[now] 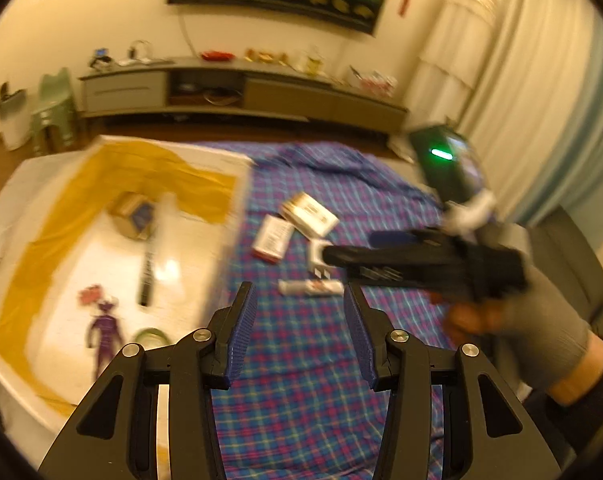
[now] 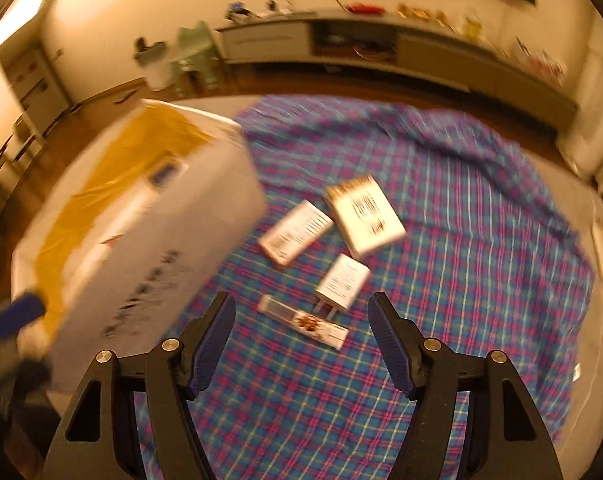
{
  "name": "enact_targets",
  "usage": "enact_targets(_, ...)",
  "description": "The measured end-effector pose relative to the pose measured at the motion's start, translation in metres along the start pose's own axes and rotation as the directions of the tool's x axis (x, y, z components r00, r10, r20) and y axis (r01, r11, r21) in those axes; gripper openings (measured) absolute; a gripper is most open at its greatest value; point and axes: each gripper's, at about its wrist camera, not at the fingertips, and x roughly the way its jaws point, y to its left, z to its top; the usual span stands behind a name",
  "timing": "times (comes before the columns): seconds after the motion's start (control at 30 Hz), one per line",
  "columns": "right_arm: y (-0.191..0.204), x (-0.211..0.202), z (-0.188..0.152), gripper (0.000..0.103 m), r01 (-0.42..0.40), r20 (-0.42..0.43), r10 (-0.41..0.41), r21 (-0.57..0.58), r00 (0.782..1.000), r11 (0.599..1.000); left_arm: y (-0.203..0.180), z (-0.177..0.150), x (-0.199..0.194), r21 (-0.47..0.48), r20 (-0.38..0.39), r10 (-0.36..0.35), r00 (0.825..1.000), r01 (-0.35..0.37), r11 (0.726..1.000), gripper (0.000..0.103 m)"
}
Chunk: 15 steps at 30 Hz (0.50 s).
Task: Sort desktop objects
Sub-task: 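Move both tools back over the plaid cloth toward the remaining items, then grasp the white charger with the right tool while the left tool grasps the lighter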
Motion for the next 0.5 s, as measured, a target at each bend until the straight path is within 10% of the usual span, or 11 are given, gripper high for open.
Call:
enact_targets(0.23,-0.026,0.069,0.007,0.069,0.03,-0.061,-0.025,0.079,0.998,0.996,-0.019,-0.008,0.043,0.073,-0.088,0.002,0.996,0.004,0.997,0.048)
enact_targets(0.4,-0.037,0.091,0.004,0.033,0.034,-0.059,-0.031,0.053,0.998,0.998,-0.023,-0.011,0.067,0.11,-0.128,0.013,0.992,0.001,0.994,0.048)
enact_targets(0.5,-0.05,0.087,-0.002,0.032,0.029,-0.043,-0.028,0.039,0.999,0.999,-0.024,-0.011,0.082,0.111,-0.152,0.005,0.988,0.012,0.994,0.048)
